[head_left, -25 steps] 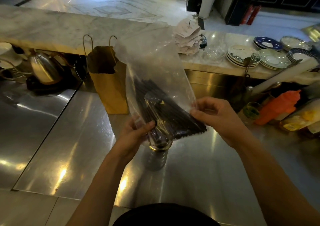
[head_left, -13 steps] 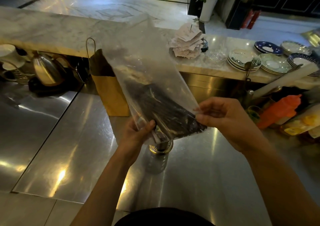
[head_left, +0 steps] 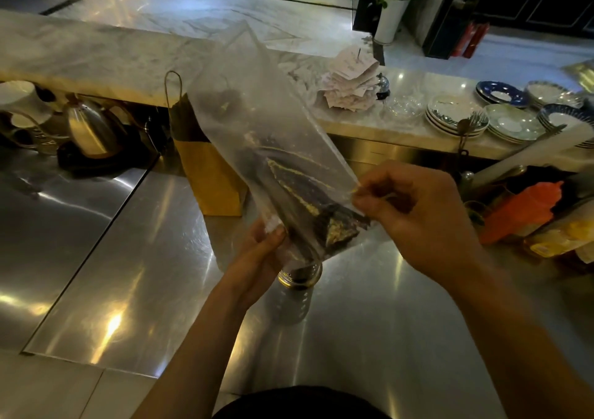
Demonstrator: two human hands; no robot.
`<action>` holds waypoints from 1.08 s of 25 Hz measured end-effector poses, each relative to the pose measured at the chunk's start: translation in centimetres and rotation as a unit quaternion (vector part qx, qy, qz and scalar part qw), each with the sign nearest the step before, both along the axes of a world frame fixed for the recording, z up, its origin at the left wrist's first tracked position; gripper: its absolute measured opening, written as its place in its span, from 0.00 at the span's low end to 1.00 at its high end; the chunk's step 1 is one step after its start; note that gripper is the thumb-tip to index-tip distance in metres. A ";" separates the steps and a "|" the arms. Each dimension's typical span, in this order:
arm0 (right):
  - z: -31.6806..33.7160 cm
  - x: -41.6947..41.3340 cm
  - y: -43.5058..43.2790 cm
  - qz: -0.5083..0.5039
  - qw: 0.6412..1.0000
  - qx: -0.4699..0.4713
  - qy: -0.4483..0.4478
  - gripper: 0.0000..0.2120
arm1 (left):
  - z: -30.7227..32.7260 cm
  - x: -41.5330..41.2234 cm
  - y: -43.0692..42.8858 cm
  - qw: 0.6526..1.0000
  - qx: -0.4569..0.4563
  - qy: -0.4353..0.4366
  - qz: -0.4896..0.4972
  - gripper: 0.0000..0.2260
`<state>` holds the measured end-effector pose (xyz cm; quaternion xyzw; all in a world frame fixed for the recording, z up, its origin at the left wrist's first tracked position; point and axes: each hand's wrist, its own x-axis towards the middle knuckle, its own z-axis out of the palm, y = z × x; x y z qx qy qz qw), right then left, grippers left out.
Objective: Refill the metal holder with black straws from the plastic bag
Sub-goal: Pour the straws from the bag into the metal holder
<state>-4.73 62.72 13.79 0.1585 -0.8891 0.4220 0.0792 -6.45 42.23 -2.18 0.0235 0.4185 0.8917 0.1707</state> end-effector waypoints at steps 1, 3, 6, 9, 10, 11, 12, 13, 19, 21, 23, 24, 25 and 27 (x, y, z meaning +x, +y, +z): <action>0.1 -0.1 -0.1 0.006 1.000 0.002 -0.003 0.07 | -0.1 -0.2 0.0 1.000 -0.002 0.000 -0.003 0.33; 0.3 0.1 -0.1 0.005 1.000 0.004 0.008 0.08 | 0.3 -0.4 -0.1 1.000 0.011 -0.006 -0.007 0.33; 0.4 -0.1 -0.4 0.007 0.999 0.025 0.043 0.09 | 0.4 -0.8 0.0 0.999 0.027 -0.012 -0.014 0.38; 0.1 -0.1 -0.9 0.021 0.993 0.050 0.101 0.07 | -0.4 -1.3 0.2 0.997 0.067 -0.020 -0.026 0.40; 0.2 -0.2 -0.9 0.025 0.991 0.060 0.113 0.06 | -0.7 -1.4 0.4 0.996 0.085 -0.011 -0.029 0.37; 0.3 -0.2 -0.8 0.024 0.990 0.061 0.127 0.06 | -0.8 -1.5 0.7 0.995 0.097 -0.009 -0.032 0.35; 0.3 -0.3 -0.7 0.023 0.989 0.057 0.138 0.06 | -0.7 -1.5 1.0 0.993 0.109 -0.027 -0.034 0.34; 0.3 -0.3 -0.7 0.024 0.988 0.058 0.140 0.06 | -0.9 -1.8 1.1 0.991 0.114 -0.063 -0.019 0.32; 0.0 0.0 -0.2 0.007 0.994 0.075 0.079 0.06 | -0.9 -2.3 0.6 0.983 0.182 -0.020 -0.018 0.24; 0.1 0.1 0.2 -0.003 0.996 0.045 0.076 0.06 | -0.7 -2.1 0.5 0.984 0.173 -0.037 -0.018 0.28; 0.3 0.2 0.4 0.010 0.999 0.044 0.019 0.06 | 0.0 -1.9 0.4 0.981 0.189 -0.046 -0.022 0.30; 0.4 0.2 0.6 0.022 0.998 0.055 -0.023 0.06 | 0.0 -2.1 0.2 0.980 0.190 -0.051 -0.019 0.31; 0.3 0.1 1.0 0.032 0.995 0.068 -0.059 0.07 | 0.0 -2.3 0.1 0.982 0.182 -0.054 -0.017 0.31; 0.4 -0.2 2.1 0.047 0.987 0.101 -0.117 0.08 | 0.3 -2.5 -0.2 0.985 0.166 -0.044 -0.033 0.36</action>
